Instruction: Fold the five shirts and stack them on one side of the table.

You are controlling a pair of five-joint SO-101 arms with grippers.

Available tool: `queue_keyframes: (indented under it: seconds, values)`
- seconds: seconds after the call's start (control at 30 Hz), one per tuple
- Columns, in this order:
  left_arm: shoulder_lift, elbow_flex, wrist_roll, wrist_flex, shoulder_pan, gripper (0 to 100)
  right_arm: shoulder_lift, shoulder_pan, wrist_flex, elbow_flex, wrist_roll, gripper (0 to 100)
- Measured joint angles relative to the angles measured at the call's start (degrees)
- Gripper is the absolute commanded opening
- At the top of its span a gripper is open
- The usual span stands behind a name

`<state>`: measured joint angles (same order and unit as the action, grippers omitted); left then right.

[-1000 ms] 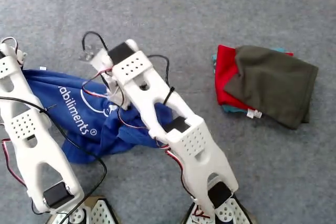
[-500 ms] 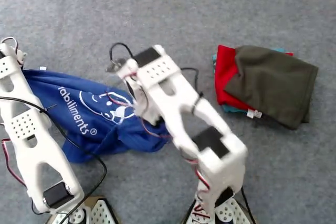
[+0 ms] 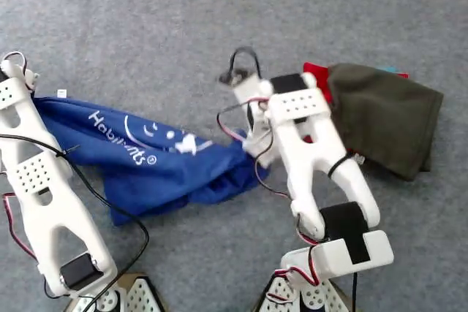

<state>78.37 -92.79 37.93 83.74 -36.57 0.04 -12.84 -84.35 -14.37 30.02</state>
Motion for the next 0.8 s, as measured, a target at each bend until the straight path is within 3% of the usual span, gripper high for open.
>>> queue_keyframes:
  seconds: [0.37,0.57,0.8]
  values:
    - [-9.76,-0.09,0.09,-0.62,-0.26,3,0.0,-8.26,12.75,24.7,-5.19,1.5]
    - [-18.55,-0.09,0.09,-7.3,0.53,3,1.05,-9.05,21.45,38.59,-10.02,1.5]
    - [-31.82,-0.09,0.09,-8.26,0.53,3,2.64,-9.05,27.69,51.08,-16.26,1.5]
